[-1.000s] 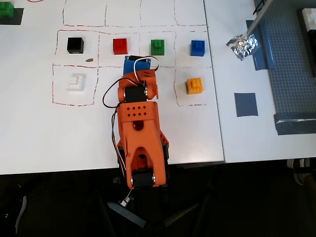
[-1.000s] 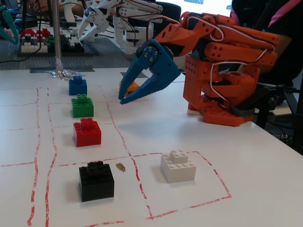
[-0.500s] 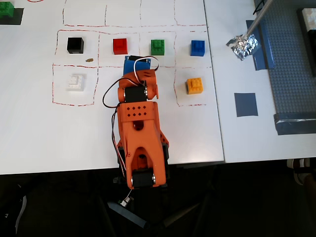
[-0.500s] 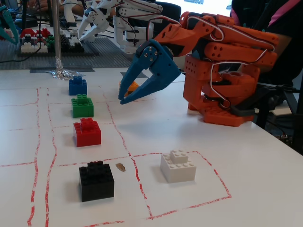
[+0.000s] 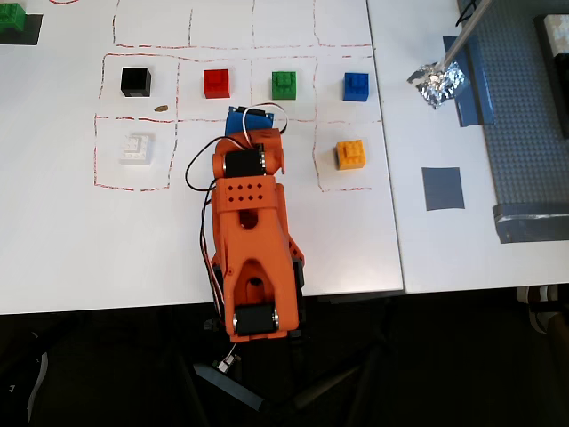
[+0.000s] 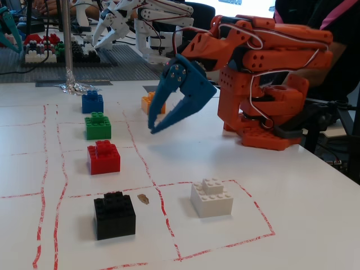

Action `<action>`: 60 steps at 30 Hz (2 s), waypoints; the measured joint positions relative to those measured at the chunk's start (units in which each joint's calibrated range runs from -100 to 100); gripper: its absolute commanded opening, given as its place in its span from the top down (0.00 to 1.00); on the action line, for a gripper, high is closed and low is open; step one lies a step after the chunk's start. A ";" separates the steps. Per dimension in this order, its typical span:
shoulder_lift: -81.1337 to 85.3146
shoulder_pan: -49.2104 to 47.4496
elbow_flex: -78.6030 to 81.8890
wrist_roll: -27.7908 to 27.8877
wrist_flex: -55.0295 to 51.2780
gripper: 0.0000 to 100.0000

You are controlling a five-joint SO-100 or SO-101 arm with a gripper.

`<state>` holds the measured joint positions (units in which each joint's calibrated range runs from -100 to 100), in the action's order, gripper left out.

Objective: Grab the block and put it in the grey marker

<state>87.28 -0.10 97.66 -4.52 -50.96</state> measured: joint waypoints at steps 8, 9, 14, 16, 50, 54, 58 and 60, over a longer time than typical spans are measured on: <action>-16.07 0.00 -17.85 -4.00 -2.81 1.00; -17.88 0.00 -20.02 -4.69 -3.62 1.00; -26.39 0.90 -31.29 -7.81 -7.72 1.00; -29.39 3.09 -35.17 -9.08 -9.65 1.00; -71.25 42.07 -74.84 -14.80 -36.25 0.64; -73.40 42.17 -74.84 -14.80 -36.33 0.59; -76.58 43.67 -74.84 -14.80 -36.33 0.58; -78.21 43.67 -74.84 -14.80 -36.33 0.57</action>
<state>9.07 43.57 22.81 -19.32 -87.30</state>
